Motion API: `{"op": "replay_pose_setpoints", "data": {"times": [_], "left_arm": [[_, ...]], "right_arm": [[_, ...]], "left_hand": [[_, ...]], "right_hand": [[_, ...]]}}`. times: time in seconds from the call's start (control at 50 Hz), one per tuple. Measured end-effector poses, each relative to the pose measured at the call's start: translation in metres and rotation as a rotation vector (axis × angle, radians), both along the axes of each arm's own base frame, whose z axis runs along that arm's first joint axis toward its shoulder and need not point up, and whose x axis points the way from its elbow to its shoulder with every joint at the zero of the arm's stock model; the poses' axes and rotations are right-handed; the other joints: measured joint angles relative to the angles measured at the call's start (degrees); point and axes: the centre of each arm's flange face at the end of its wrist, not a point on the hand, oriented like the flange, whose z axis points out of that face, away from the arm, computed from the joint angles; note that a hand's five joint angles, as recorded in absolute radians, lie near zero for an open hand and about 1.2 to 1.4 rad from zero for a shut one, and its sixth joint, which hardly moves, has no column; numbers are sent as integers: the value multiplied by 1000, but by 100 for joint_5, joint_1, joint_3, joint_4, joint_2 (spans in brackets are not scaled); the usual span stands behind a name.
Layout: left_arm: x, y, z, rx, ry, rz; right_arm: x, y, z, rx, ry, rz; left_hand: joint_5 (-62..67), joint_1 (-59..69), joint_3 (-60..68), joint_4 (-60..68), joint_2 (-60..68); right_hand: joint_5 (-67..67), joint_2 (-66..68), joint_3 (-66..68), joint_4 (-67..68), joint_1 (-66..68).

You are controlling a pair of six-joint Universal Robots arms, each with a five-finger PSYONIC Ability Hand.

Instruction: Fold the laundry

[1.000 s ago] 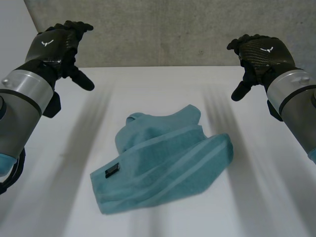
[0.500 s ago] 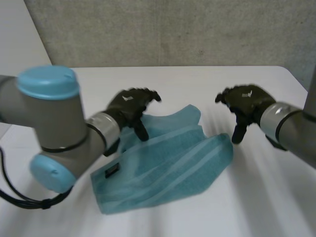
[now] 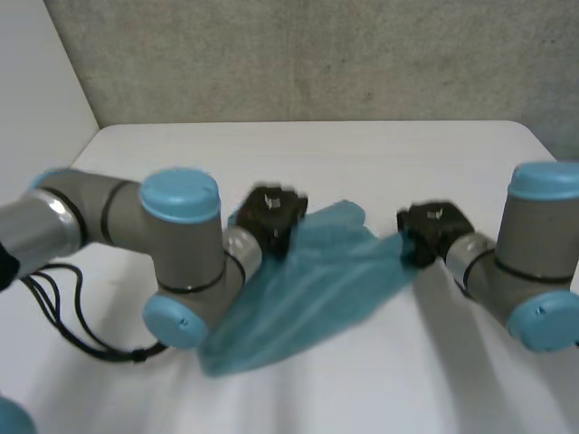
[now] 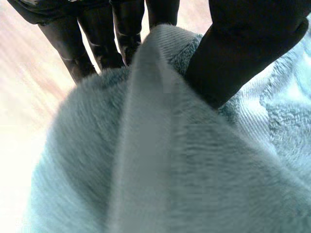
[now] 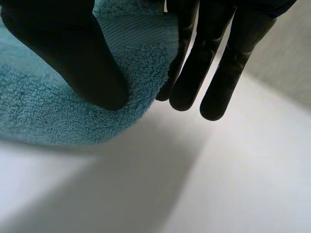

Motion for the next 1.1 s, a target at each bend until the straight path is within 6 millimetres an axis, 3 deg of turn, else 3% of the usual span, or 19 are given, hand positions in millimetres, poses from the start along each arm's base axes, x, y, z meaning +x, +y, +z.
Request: {"op": "replay_pose_setpoints", "data": {"times": [0.02,0.06,0.08,0.1,0.18,0.22,0.24,0.32,0.38,0.42,0.52,0.56,0.64,0.72,0.78,0.82,0.88,1.0,1.1], "left_arm": [[-1,-4,12,-46,32,11],[-5,-14,60,-213,156,43],[-6,-16,71,-250,185,49],[-6,-19,98,-337,255,61],[0,-19,177,-575,452,87],[4,-16,200,-634,504,95],[9,-13,217,-676,541,102],[27,-11,228,-683,559,131],[42,-17,214,-630,535,160],[57,-24,194,-552,506,192],[92,-34,139,-332,444,274],[105,-35,112,-221,412,311],[118,-33,73,-68,353,345],[123,-27,42,54,290,358],[126,-24,30,109,256,366],[129,-22,24,148,229,375],[133,-19,22,180,201,386],[134,-13,32,180,160,379],[124,1,51,130,149,329]], "right_arm": [[2,-5,8,-29,-14,-2],[9,-23,52,-176,-82,-7],[10,-26,63,-209,-98,-9],[12,-33,92,-298,-139,-13],[13,-38,173,-519,-262,-26],[12,-35,201,-588,-313,-32],[11,-30,227,-648,-372,-33],[15,-6,259,-696,-486,15],[27,12,254,-655,-517,84],[45,30,236,-580,-519,170],[86,71,175,-353,-470,347],[101,88,137,-218,-419,403],[116,106,84,-32,-316,447],[122,114,49,89,-218,457],[121,114,38,131,-172,453],[120,113,34,152,-146,447],[118,111,32,169,-129,438],[114,111,35,171,-131,427],[106,105,47,145,-145,397]], "left_hand": [[21,10,20,26,18],[43,20,75,91,70],[43,37,84,94,82],[43,38,92,109,90],[112,38,114,121,104],[113,39,117,135,108],[113,39,117,135,108],[113,40,117,135,110],[113,41,117,135,113],[113,41,117,135,113],[113,63,117,135,114],[113,63,117,135,114],[113,64,114,135,114],[113,63,113,93,87],[-1631,-1702,-1760,-1795,-1808],[-2754,-2724,-2881,-2921,-2967],[-3593,-3509,-3724,-3752,-3762],[-3900,-3753,-4019,-4067,-4062],[-3923,-3762,-4036,-4082,-4077]], "right_hand": [[0,0,18,24,0],[1,0,20,27,0],[1,0,20,27,0],[1,0,20,27,0],[25,0,20,27,0],[25,0,20,27,0],[25,0,20,27,0],[52,0,20,27,0],[101,0,20,27,0],[113,0,23,28,0],[113,0,28,29,0],[114,0,28,30,0],[114,0,28,30,0],[114,0,28,30,0],[-16,-344,-346,-315,-121],[-1414,-1854,-1762,-1797,-1335],[-2566,-2906,-2903,-2936,-2215],[-3925,-4168,-4197,-4259,-3297],[-4128,-4231,-4355,-4465,-3483]]}}
